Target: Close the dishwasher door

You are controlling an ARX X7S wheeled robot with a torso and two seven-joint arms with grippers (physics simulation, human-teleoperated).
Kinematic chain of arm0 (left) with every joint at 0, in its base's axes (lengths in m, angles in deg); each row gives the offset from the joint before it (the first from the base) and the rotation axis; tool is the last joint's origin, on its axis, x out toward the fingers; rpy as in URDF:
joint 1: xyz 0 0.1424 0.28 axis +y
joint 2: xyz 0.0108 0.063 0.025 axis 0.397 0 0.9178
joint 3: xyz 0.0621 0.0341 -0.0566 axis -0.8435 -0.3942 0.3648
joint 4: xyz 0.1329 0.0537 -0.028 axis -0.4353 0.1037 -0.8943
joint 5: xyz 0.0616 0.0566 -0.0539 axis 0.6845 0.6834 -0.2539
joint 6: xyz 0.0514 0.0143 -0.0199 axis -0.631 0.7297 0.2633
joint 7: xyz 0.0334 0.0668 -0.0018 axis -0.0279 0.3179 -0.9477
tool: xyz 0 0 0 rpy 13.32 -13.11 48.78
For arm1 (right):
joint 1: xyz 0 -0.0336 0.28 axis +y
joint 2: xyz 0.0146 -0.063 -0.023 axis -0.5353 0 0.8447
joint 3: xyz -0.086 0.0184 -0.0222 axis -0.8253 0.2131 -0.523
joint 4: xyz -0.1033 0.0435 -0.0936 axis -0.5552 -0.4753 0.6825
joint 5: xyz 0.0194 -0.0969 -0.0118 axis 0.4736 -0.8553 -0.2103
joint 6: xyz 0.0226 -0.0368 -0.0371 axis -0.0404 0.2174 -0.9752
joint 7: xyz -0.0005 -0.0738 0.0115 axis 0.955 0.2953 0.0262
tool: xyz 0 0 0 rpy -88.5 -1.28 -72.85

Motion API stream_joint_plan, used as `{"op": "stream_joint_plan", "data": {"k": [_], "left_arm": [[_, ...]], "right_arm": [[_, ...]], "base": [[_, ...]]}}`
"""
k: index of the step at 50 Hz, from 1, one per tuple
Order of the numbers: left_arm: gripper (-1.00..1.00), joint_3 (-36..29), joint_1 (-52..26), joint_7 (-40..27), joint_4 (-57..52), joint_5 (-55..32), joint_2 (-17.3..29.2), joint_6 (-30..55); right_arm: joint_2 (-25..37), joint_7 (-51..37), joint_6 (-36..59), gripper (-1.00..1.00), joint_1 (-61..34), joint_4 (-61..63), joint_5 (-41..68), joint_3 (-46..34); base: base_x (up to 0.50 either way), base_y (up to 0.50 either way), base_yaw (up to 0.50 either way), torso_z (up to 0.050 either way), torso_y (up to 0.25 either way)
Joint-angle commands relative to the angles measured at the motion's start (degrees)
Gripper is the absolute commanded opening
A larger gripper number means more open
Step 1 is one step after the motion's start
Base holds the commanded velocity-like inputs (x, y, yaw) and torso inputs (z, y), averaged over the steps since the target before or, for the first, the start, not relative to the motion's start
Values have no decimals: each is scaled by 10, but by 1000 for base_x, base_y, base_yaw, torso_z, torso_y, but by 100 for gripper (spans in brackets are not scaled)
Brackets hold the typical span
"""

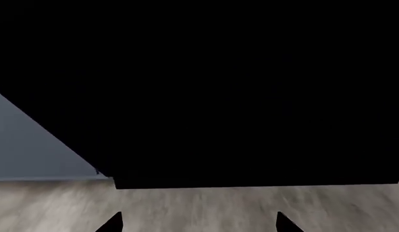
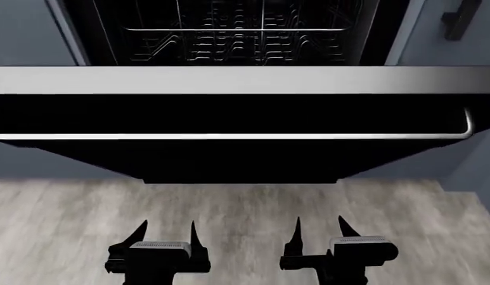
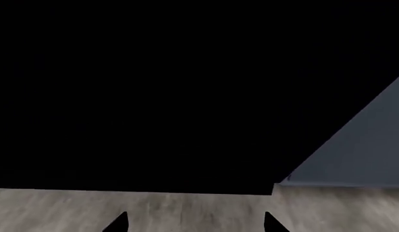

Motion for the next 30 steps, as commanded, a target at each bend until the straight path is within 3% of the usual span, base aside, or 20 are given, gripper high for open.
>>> {"op": "stream_joint_plan", "data": {"k": [1, 30], "left_arm": [[100, -2, 0, -1, -1, -1, 1, 0], [100, -5, -1, -5, 0, -3, 3, -2]], "right_arm": [[1, -1, -1, 100, -1, -1, 0, -2], [3, -5, -2, 100, -1, 0, 2, -5]], "base": [[164, 0, 0, 0, 0], [150, 0, 0, 0, 0]]}}
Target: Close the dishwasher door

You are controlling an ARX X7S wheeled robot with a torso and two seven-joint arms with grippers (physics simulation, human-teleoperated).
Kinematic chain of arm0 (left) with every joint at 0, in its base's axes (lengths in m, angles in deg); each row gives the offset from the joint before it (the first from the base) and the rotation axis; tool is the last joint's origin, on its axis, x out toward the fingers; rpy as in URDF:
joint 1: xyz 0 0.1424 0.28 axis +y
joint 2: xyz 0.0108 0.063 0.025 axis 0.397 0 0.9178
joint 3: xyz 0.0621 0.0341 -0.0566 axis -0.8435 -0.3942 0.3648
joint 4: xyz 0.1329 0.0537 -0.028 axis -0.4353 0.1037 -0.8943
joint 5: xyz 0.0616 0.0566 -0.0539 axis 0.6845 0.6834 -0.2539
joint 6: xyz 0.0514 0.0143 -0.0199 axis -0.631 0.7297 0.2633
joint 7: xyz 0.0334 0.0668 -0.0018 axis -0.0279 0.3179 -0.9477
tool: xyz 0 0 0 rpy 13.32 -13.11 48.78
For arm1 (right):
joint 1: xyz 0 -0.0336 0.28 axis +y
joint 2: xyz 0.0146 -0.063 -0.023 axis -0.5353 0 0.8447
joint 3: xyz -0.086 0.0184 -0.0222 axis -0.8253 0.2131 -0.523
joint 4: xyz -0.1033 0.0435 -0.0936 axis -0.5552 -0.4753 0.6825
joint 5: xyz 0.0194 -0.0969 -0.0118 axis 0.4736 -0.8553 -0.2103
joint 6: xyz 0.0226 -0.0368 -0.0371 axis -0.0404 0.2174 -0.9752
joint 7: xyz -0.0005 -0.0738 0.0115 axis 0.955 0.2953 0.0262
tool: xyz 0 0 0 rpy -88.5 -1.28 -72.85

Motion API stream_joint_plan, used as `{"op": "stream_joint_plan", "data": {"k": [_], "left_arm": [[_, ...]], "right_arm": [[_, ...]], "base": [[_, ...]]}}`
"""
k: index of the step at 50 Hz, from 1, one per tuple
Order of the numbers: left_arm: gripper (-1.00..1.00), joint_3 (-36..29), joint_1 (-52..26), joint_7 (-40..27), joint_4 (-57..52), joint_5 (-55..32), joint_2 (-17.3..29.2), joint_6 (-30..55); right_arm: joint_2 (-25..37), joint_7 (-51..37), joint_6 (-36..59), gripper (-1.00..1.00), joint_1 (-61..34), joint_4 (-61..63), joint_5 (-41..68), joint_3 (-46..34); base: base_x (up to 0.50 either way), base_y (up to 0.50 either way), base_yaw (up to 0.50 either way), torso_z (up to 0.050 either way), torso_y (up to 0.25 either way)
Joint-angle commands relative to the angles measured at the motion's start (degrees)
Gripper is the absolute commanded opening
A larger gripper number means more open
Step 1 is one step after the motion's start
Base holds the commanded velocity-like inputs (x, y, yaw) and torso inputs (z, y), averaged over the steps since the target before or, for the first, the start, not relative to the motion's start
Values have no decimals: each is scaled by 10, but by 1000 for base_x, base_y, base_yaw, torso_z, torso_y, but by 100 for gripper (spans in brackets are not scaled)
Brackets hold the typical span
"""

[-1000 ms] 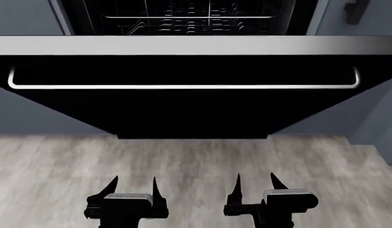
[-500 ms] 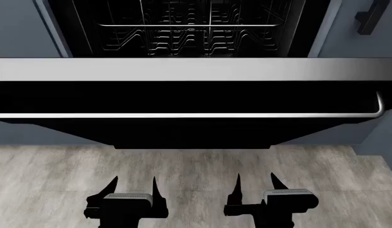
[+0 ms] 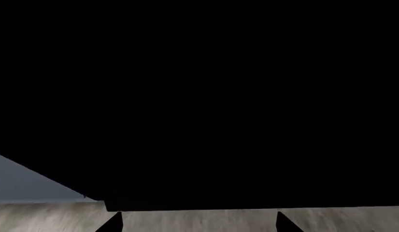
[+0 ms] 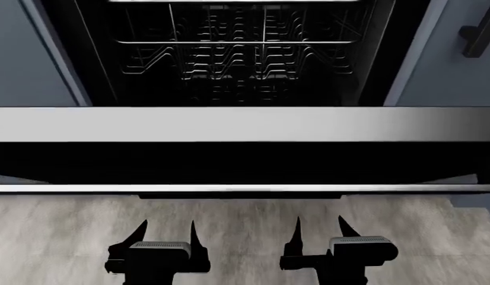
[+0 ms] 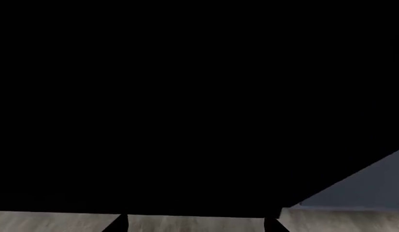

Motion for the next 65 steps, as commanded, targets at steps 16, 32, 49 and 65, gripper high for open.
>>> {"op": "stream_joint_plan", "data": {"k": [16, 32, 49, 65], "left_arm": [[100, -3, -1, -3, -1, -2, 2, 0], [100, -4, 0, -6, -4, -4, 4, 1], [100, -7, -1, -8, -3, -5, 5, 0], [100, -8, -1, -9, -3, -6, 6, -1]], "right_arm": [[2, -4, -1, 100, -1, 2, 1, -3], [4, -2, -8, 100, 2, 6, 5, -4], [5, -4, -4, 100, -1, 4, 5, -8], [7, -7, -5, 100, 0, 5, 5, -9]], "base": [[143, 0, 0, 0, 0], [70, 0, 0, 0, 0], [0, 0, 0, 0, 0], [31, 0, 0, 0, 0]]}}
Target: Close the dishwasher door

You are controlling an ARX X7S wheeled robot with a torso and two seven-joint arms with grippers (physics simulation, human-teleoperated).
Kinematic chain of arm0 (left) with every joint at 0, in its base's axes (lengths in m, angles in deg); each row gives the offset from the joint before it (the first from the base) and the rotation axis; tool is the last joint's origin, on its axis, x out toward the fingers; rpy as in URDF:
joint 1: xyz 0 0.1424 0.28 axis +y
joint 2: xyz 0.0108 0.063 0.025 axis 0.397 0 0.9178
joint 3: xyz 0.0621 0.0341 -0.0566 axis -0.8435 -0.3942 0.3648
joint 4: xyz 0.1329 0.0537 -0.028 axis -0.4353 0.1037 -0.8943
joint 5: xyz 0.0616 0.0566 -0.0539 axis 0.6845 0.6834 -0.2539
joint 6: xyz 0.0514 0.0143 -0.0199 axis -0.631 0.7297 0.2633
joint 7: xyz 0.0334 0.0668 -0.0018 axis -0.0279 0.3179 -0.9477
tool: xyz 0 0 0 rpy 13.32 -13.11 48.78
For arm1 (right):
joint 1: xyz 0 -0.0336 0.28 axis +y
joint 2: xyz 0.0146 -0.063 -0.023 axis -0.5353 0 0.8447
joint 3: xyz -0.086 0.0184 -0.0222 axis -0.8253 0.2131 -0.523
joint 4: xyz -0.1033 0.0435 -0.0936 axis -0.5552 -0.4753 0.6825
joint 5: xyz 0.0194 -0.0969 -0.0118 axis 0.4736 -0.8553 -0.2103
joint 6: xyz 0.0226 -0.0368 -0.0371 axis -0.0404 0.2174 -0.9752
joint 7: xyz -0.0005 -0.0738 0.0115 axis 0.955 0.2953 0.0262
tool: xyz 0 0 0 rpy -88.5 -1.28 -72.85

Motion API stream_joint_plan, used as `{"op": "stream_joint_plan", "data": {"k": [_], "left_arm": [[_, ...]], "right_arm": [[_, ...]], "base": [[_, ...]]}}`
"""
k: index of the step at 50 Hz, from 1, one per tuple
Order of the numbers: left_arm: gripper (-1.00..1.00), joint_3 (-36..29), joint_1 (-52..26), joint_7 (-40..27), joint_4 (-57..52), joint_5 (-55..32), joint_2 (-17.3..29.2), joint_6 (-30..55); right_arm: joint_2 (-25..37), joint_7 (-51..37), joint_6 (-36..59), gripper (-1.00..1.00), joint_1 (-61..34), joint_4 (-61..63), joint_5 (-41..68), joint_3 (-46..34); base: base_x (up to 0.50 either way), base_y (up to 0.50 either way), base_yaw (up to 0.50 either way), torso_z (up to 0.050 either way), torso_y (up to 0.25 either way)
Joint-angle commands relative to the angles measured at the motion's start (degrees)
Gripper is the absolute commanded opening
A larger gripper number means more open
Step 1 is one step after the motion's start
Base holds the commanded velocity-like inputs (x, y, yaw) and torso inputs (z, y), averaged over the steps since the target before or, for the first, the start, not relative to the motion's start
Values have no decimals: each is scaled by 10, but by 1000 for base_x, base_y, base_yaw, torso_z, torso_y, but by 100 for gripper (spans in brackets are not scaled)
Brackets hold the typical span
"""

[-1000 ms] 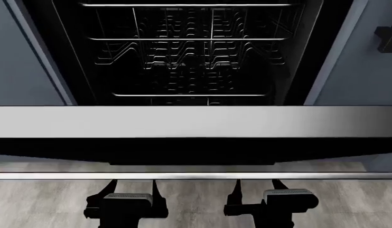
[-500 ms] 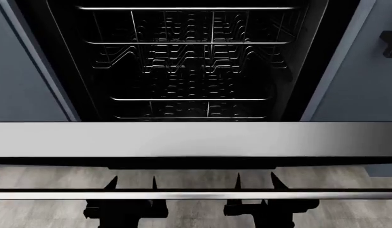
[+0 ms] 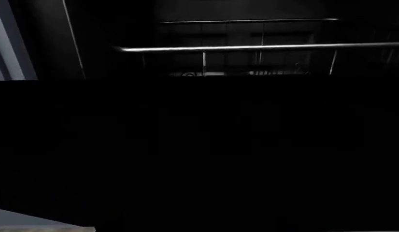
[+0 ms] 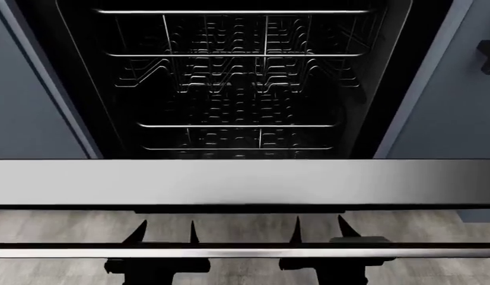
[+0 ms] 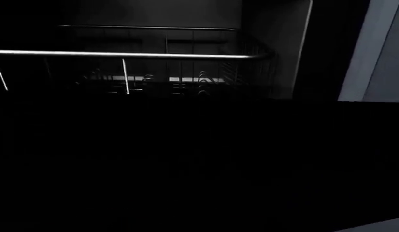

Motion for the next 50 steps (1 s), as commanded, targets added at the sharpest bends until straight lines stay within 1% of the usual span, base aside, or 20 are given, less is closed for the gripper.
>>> {"op": "stream_joint_plan", "data": {"k": [1, 50], "left_arm": [[100, -1, 0, -1, 0, -1, 1, -1], [100, -7, -2, -6, 0, -4, 4, -3]], "right_arm": [[1, -1, -1, 100, 0, 1, 1, -1], [5, -7, -1, 100, -2, 0, 2, -7]], "base": [[47, 0, 0, 0, 0], [11, 0, 0, 0, 0]]}}
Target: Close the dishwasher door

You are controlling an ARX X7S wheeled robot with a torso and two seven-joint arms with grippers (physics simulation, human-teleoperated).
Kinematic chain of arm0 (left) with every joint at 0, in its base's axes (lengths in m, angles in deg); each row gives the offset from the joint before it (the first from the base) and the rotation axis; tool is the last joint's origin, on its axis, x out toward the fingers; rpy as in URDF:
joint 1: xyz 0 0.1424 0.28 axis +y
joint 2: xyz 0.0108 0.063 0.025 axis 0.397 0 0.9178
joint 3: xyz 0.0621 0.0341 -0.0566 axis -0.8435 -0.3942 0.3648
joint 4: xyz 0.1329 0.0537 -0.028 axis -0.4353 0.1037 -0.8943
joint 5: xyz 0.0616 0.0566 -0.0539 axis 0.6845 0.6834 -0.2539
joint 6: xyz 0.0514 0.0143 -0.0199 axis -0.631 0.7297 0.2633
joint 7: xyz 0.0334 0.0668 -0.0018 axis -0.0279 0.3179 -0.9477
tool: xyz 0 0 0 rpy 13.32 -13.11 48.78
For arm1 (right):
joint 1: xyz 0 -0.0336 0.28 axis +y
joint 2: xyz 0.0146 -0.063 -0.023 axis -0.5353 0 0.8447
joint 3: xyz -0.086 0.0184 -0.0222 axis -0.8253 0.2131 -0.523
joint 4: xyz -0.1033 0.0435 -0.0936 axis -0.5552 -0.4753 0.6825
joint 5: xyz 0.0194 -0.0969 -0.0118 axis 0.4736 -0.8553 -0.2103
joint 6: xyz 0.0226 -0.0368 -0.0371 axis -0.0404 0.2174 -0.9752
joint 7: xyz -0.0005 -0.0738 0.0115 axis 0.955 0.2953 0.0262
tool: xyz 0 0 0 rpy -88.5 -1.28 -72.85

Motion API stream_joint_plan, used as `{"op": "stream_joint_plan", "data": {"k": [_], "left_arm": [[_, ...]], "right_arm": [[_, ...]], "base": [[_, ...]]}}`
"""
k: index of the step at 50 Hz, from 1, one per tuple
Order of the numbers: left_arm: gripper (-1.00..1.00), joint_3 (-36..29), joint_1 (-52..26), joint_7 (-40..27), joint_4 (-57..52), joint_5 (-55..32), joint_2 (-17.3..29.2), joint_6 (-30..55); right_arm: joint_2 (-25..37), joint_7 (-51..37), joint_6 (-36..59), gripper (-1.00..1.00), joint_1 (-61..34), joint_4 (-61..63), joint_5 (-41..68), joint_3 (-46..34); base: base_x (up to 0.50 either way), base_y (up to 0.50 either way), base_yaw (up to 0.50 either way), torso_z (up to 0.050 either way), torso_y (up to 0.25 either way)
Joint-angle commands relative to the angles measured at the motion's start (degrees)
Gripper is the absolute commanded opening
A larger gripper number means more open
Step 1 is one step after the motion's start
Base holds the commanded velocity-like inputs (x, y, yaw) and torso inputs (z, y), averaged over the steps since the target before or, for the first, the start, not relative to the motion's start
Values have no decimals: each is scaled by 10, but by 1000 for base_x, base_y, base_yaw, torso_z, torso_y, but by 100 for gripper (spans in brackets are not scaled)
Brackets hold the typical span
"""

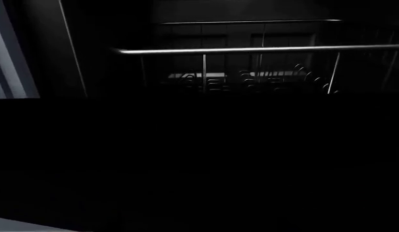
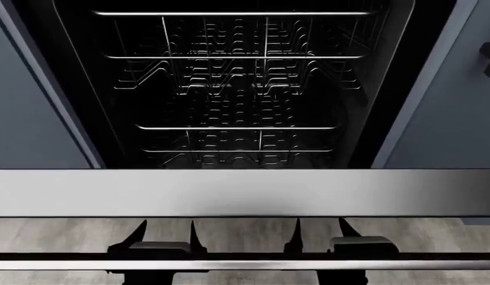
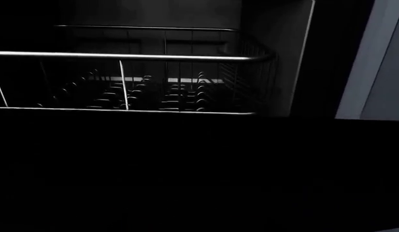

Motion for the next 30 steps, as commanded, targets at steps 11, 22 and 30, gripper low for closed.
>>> {"op": "stream_joint_plan", "data": {"k": [11, 22, 30], "left_arm": [[100, -3, 1, -3, -2, 0, 2, -2], [100, -4, 1, -4, -1, -1, 3, -3], [100, -5, 1, -4, -2, 0, 4, -4]], "right_arm": [[2, -2, -1, 100, 1, 2, 0, -3], [3, -3, -5, 100, 0, 3, 0, -4], [4, -3, -4, 100, 1, 5, 1, -5]], "base": [[15, 0, 0, 0, 0], [3, 0, 0, 0, 0], [0, 0, 0, 0, 0]]}}
